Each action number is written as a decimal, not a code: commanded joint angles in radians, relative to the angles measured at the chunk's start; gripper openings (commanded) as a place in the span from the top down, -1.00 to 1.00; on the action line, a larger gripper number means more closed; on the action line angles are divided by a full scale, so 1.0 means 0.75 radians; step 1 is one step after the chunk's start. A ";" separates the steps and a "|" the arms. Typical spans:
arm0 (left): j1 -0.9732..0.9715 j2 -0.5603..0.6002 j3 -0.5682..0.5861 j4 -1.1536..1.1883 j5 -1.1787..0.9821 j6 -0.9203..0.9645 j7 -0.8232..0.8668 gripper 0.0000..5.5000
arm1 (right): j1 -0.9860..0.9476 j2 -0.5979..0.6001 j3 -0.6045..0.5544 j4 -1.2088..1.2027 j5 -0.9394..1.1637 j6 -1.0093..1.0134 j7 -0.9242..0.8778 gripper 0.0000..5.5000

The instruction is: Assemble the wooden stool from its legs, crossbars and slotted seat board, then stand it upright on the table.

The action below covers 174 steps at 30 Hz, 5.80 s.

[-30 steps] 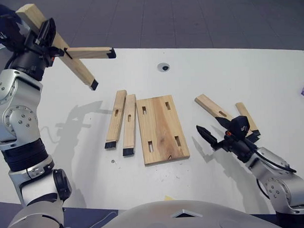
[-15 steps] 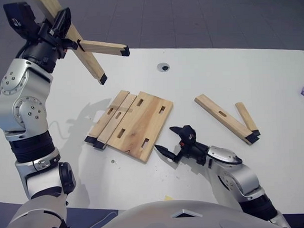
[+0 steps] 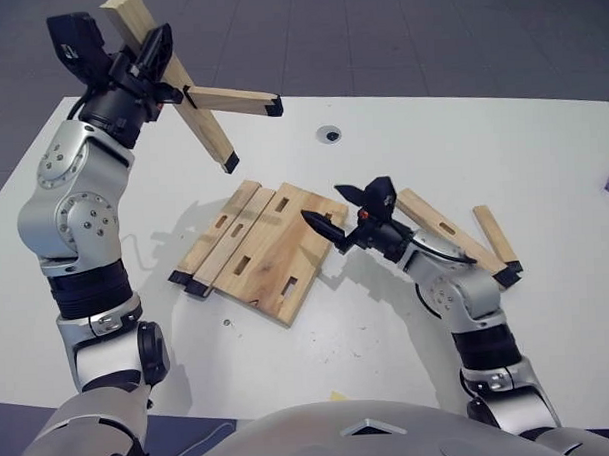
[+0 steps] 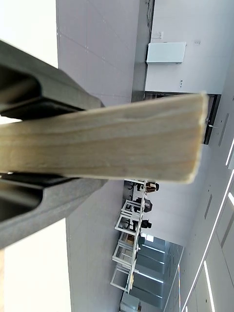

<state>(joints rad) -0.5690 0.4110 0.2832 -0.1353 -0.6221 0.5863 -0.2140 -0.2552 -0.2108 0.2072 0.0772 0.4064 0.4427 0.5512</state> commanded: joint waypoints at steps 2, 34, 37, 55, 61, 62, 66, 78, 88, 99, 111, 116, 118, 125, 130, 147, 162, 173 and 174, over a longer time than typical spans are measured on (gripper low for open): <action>0.011 -0.024 -0.038 -0.028 0.031 0.013 0.011 0.62 | -0.106 -0.049 0.178 0.300 -0.252 -0.089 0.108 -0.96; 0.163 -0.067 0.284 -0.406 -0.823 0.486 0.435 0.62 | 0.329 0.003 -0.395 -0.322 -0.432 -0.221 -0.748 -0.96; 0.300 -0.091 0.229 -0.494 -0.979 0.532 0.631 0.62 | 0.348 0.024 -0.409 -0.345 -0.427 -0.259 -0.739 -0.96; 0.537 -0.145 -0.114 -0.552 -0.750 0.277 0.617 0.62 | 0.363 0.067 -0.391 -0.349 -0.462 -0.263 -0.706 -0.96; 0.549 -0.179 -0.166 -0.484 -0.571 0.177 0.510 0.62 | 0.352 0.070 -0.391 -0.340 -0.456 -0.249 -0.695 -0.96; 0.538 -0.184 -0.168 -0.487 -0.556 0.162 0.502 0.62 | 0.353 0.068 -0.384 -0.341 -0.460 -0.250 -0.690 -0.96; 0.514 -0.189 -0.179 -0.516 -0.511 0.141 0.473 0.62 | 0.358 0.075 -0.373 -0.345 -0.468 -0.250 -0.688 -0.96; 0.731 -0.090 -0.357 -0.598 -0.135 0.001 0.215 0.62 | 0.332 0.065 -0.383 -0.338 -0.470 -0.253 -0.685 -0.96; 1.118 0.055 -0.353 -0.592 0.116 -0.088 0.119 0.62 | 0.321 0.043 -0.398 -0.351 -0.480 -0.231 -0.671 -0.96; 0.819 -0.069 -0.452 -0.506 0.129 -0.100 0.157 0.61 | 0.243 0.037 -0.393 -0.294 -0.487 -0.232 -0.647 -0.96; 0.621 -0.122 -0.343 -0.530 0.057 -0.059 0.149 0.20 | 0.183 0.044 -0.383 -0.232 -0.494 -0.265 -0.626 -0.96; 0.129 -0.060 -0.110 -0.582 -0.241 0.084 0.209 -0.12 | 0.206 0.077 -0.360 -0.222 -0.502 -0.287 -0.639 -0.96; -0.014 -0.007 -0.004 -0.553 -0.374 0.136 0.243 -0.25 | 0.207 0.078 -0.358 -0.221 -0.504 -0.289 -0.640 -0.96; 0.204 0.284 0.093 -0.153 -0.137 0.174 0.145 -0.67 | 0.234 0.038 -0.392 -0.227 -0.499 -0.279 -0.614 -0.96; 0.745 0.422 -0.132 -0.124 0.060 0.249 -0.075 -0.95 | 0.229 -0.022 -0.443 -0.231 -0.480 -0.246 -0.579 -0.96; 0.993 0.401 -0.261 -0.162 0.374 0.167 -0.166 -0.96 | 0.201 -0.094 -0.429 -0.244 -0.480 -0.170 -0.471 -0.96; 0.768 0.393 -0.148 -0.227 0.284 0.277 -0.269 -0.96 | 0.240 -0.051 -0.408 -0.268 -0.485 -0.171 -0.502 -0.96; 0.784 0.455 -0.268 0.079 0.425 0.191 -0.431 -0.78 | 0.252 -0.031 -0.405 -0.262 -0.493 -0.185 -0.521 -0.96; 0.772 0.464 -0.284 0.117 0.435 0.181 -0.461 -0.75 | 0.252 -0.028 -0.405 -0.263 -0.492 -0.185 -0.526 -0.96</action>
<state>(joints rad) 0.0204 0.7306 0.1080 -0.1185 -0.3364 0.7315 -0.5223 -0.0710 -0.2400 -0.0974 -0.1138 0.0375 0.3041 0.1647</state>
